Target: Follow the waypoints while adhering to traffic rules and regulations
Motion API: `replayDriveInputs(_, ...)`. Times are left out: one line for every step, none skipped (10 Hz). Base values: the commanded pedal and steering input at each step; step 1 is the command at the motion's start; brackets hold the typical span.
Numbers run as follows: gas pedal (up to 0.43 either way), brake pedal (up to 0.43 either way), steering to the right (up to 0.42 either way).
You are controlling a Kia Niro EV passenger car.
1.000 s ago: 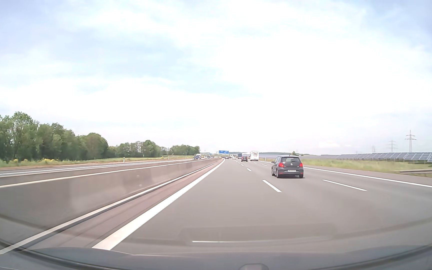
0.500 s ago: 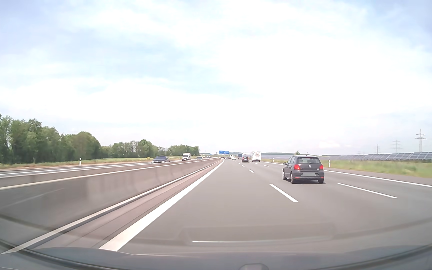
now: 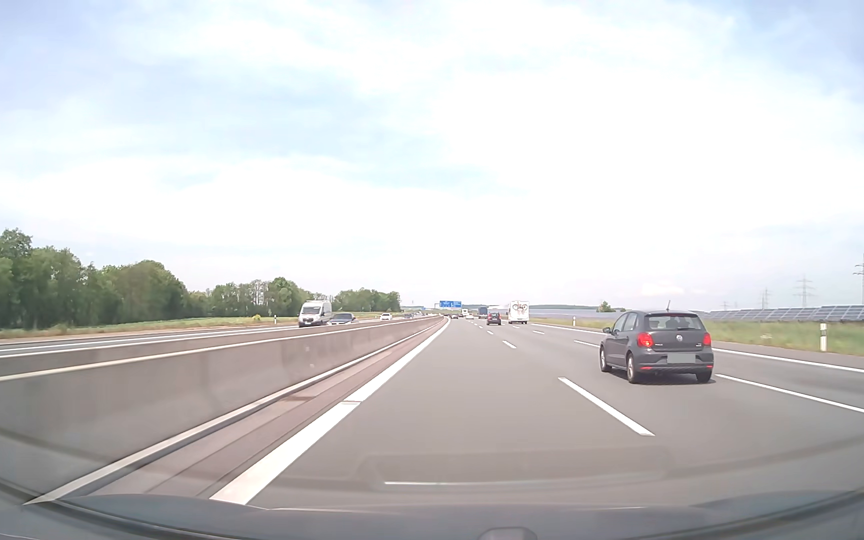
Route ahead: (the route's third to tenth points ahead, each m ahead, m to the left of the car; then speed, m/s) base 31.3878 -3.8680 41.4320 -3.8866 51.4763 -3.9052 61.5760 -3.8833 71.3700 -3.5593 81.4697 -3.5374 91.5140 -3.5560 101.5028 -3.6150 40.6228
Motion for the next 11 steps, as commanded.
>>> replayDriveInputs(0.449,0.0,-0.003)
replayDriveInputs(0.449,0.0,-0.002)
replayDriveInputs(0.449,0.0,-0.001)
replayDriveInputs(0.449,0.0,0.002)
replayDriveInputs(0.449,0.0,0.002)
replayDriveInputs(0.449,0.0,0.002)
replayDriveInputs(0.449,0.0,0.002)
replayDriveInputs(0.449,0.0,0.001)
replayDriveInputs(0.449,0.0,0.001)
replayDriveInputs(0.441,0.0,0.002)
replayDriveInputs(0.441,0.0,0.002)
